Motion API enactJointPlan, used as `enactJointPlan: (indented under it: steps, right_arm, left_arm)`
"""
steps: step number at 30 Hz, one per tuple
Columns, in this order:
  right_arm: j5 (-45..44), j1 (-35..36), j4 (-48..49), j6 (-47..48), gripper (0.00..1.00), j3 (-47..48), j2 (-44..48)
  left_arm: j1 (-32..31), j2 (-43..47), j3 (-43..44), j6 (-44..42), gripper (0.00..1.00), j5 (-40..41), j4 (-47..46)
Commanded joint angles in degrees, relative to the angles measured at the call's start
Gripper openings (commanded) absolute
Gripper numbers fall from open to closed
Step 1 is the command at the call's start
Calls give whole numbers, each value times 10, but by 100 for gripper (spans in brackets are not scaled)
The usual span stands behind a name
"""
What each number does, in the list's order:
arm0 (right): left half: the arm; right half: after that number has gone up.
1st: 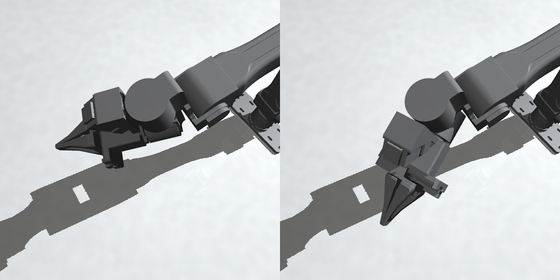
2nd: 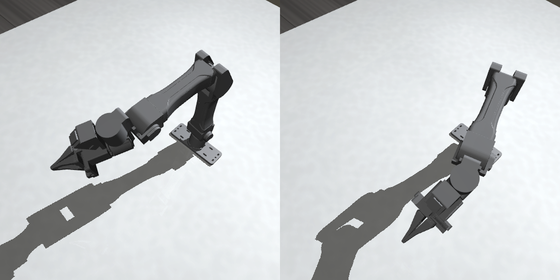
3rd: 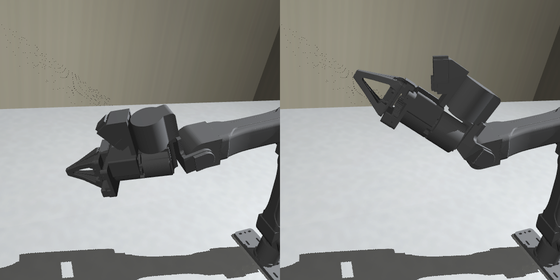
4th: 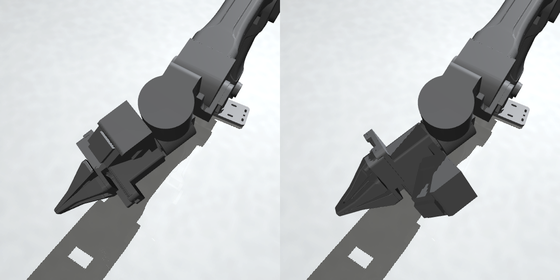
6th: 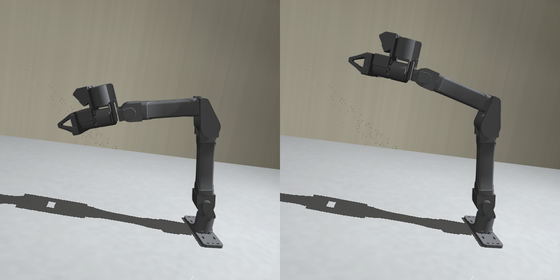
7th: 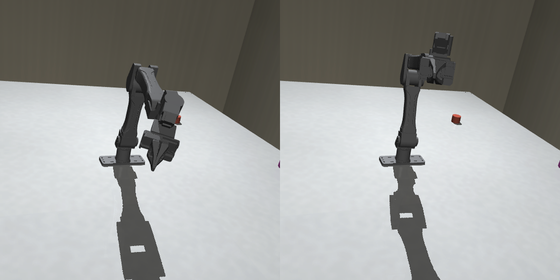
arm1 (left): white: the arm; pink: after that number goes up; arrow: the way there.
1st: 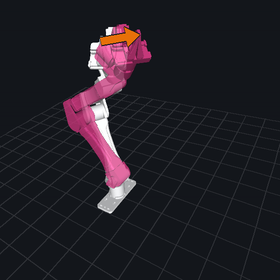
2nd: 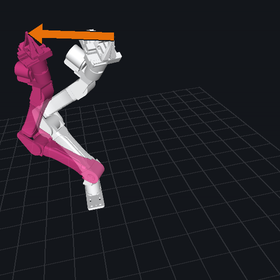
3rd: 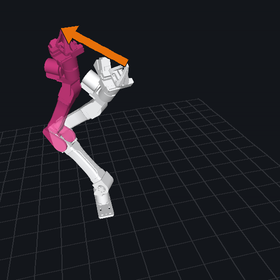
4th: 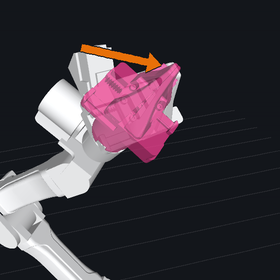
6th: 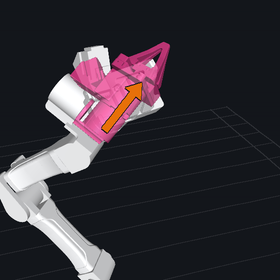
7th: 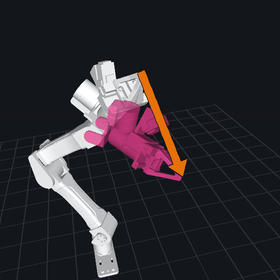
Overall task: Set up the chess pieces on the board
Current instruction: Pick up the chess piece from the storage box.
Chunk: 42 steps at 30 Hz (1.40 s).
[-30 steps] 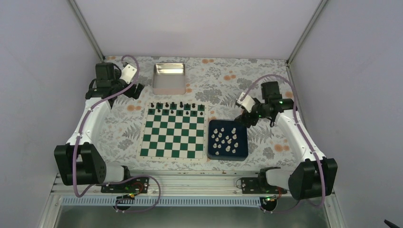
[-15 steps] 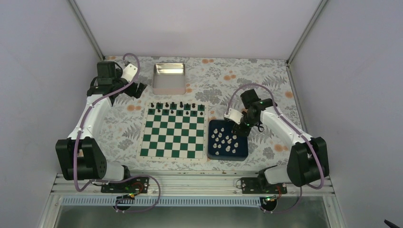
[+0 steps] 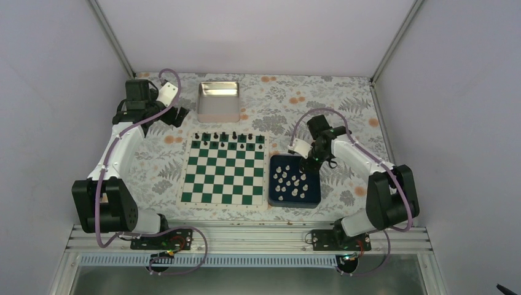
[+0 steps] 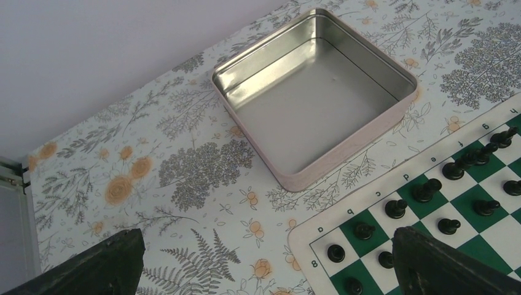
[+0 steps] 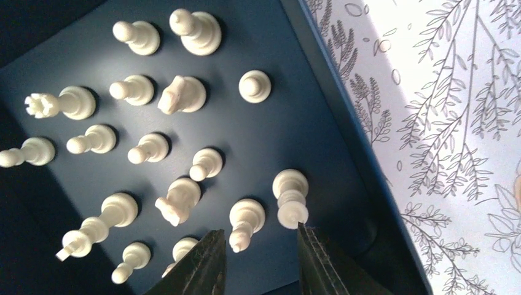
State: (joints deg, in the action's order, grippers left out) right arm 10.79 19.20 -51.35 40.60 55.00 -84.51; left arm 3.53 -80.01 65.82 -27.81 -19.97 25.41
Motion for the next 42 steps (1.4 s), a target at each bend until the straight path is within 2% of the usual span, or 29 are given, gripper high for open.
enactJointPlan:
  steps: [1, 25, 36, 42]
  right_arm:
    - [-5, 10, 29, -15, 32, -2, -9]
    - [-31, 18, 75, -40, 31, -32, -43]
    - [-41, 21, 79, -39, 11, -37, -52]
    - [-45, 26, 48, -45, 5, -5, -32]
  left_arm:
    - [2, -4, 9, 3, 100, 3, -12]
    - [5, -18, 0, -7, 100, 3, -21]
    - [6, -30, 13, -8, 100, -6, -15]
    - [7, -27, 9, -9, 100, -5, -16]
